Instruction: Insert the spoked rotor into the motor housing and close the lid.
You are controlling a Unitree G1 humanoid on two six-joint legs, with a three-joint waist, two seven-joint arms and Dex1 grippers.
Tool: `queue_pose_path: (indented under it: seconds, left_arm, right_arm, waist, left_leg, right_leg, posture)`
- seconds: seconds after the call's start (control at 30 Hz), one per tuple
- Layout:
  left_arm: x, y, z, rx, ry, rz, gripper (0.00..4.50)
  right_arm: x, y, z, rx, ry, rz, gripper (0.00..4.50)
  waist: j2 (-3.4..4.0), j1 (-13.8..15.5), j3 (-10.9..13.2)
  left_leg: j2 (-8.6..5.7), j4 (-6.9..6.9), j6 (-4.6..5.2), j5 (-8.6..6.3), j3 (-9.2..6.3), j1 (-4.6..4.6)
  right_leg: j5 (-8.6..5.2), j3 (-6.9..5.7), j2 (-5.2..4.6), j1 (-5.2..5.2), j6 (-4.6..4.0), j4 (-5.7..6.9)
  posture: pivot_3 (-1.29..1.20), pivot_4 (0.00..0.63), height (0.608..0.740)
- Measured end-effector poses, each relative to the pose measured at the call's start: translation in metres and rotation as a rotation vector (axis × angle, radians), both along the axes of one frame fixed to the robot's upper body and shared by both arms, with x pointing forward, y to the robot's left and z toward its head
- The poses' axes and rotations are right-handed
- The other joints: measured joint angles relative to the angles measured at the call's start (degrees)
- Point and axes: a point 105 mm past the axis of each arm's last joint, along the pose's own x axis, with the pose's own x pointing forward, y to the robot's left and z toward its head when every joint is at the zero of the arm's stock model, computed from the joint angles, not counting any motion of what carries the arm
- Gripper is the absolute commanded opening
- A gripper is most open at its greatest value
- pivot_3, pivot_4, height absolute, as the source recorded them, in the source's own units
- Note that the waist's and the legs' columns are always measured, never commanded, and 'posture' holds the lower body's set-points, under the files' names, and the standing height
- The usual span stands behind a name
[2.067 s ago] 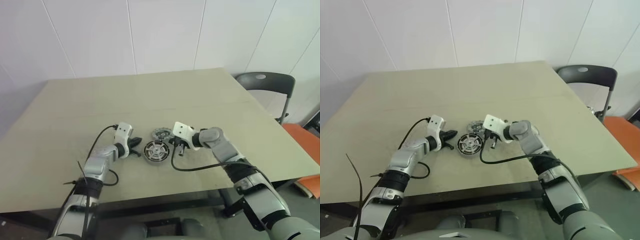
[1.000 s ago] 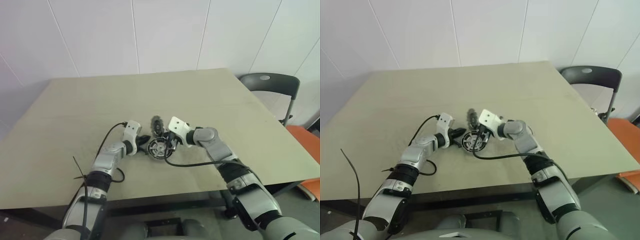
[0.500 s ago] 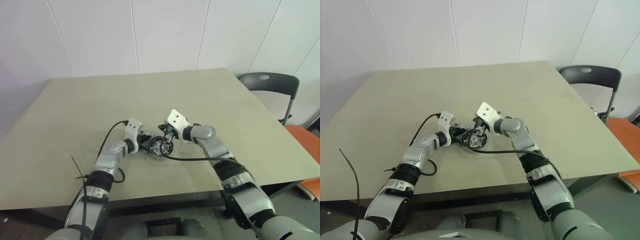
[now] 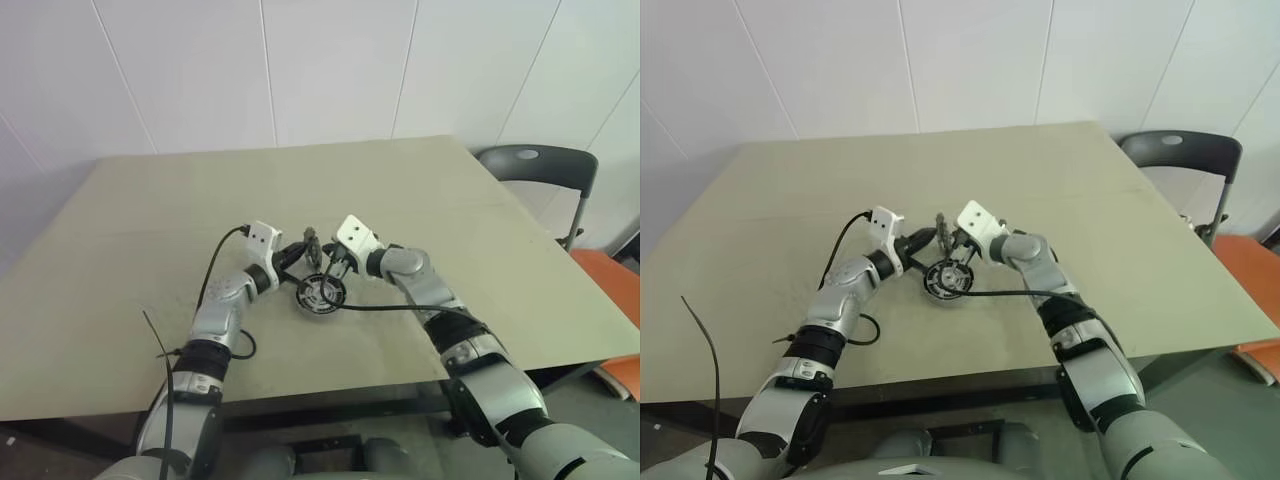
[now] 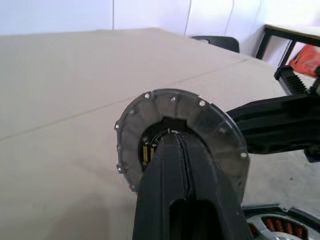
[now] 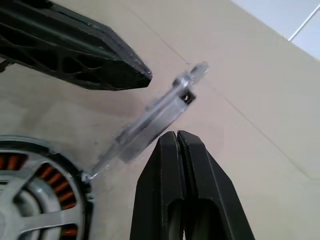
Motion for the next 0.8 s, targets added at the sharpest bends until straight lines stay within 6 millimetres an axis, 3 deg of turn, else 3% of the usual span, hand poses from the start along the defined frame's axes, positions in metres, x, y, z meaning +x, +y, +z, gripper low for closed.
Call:
queue_pose_path:
  seconds: [0.6, 0.7, 0.8]
  left_arm:
    - [0.002, 0.008, -0.003, 0.012, 0.006, 0.024, 0.00]
    - [0.006, 0.018, -0.004, 0.016, 0.005, 0.084, 0.00]
    - [0.018, 0.039, 0.007, 0.003, -0.032, 0.185, 0.00]
  right_arm:
    - [0.006, -0.007, 0.002, 0.013, -0.009, -0.024, 0.05]
    - [0.007, -0.009, 0.003, 0.021, -0.008, -0.032, 0.05]
    - [0.005, -0.010, 0.003, 0.051, 0.027, -0.021, 0.05]
  waist:
    - [0.00, -1.09, 0.00]
    - [0.00, -1.08, 0.00]
    - [0.00, -1.07, 0.00]
  left_leg:
    - [0.01, 0.01, 0.01, 0.00, -0.01, 0.01]
    - [0.01, 0.00, 0.01, 0.00, -0.01, 0.00]
    - [0.02, 0.00, 0.00, 0.00, -0.02, 0.00]
  right_leg:
    - [0.00, 0.01, 0.01, 0.00, 0.00, 0.03]
    - [0.00, 0.01, 0.02, -0.02, 0.00, 0.03]
    - [0.00, 0.01, 0.02, -0.02, 0.00, 0.03]
  posture:
    - [0.00, 0.000, 0.740]
    - [0.00, 0.000, 0.740]
    - [0.00, 0.000, 0.740]
